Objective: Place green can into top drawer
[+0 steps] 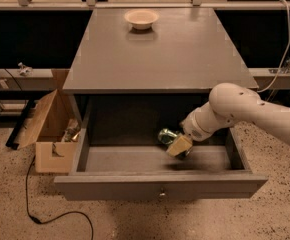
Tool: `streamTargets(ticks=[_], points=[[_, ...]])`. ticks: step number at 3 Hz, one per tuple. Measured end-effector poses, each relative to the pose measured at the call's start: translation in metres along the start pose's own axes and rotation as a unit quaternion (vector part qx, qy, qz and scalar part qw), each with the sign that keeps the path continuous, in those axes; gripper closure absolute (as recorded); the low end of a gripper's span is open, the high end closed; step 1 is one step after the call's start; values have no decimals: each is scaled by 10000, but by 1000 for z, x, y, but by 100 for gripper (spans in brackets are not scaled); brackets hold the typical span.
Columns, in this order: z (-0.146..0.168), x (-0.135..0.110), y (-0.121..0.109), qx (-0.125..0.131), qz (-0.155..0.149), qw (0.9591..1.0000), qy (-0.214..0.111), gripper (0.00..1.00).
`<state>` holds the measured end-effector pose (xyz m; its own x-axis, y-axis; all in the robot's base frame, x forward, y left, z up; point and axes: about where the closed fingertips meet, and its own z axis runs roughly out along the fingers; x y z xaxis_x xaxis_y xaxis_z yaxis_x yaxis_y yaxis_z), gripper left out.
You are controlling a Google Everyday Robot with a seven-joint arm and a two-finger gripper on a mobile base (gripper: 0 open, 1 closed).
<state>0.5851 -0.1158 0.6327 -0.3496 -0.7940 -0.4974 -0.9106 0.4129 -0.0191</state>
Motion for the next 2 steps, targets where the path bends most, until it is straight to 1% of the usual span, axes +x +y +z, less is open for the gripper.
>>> streamTargets(ticks=[1, 2], points=[[-16, 8, -4, 95, 123, 9995, -259, 0], [-84, 20, -4, 253, 130, 9983, -499, 0]])
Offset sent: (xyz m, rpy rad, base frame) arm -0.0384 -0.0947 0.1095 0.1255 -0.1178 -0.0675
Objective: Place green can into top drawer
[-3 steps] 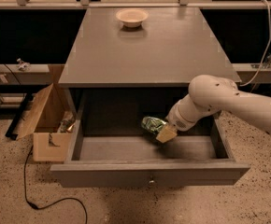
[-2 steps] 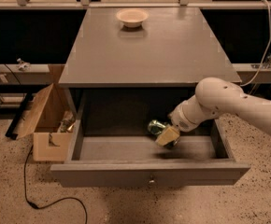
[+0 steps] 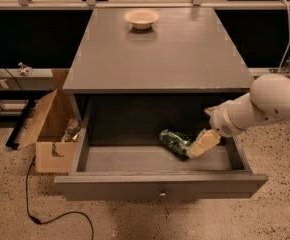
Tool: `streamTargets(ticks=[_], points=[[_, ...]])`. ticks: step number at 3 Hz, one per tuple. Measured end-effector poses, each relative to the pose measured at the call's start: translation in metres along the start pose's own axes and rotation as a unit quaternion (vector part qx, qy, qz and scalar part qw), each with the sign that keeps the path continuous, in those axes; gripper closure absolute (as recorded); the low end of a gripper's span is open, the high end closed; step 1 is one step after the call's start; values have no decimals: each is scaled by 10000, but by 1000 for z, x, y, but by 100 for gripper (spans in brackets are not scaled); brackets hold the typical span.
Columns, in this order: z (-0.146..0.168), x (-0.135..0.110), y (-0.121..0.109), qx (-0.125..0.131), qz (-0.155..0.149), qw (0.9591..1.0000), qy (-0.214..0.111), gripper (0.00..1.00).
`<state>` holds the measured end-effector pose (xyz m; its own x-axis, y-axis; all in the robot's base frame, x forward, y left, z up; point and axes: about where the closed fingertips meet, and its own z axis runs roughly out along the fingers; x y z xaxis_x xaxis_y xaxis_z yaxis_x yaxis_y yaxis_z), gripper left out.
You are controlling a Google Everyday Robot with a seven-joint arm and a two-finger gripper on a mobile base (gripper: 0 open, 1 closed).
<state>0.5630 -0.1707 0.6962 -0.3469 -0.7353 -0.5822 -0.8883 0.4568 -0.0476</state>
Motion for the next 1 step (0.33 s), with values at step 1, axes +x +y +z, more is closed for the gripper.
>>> streamTargets(ticks=[1], points=[[-51, 6, 8, -35, 77, 9996, 254, 0]])
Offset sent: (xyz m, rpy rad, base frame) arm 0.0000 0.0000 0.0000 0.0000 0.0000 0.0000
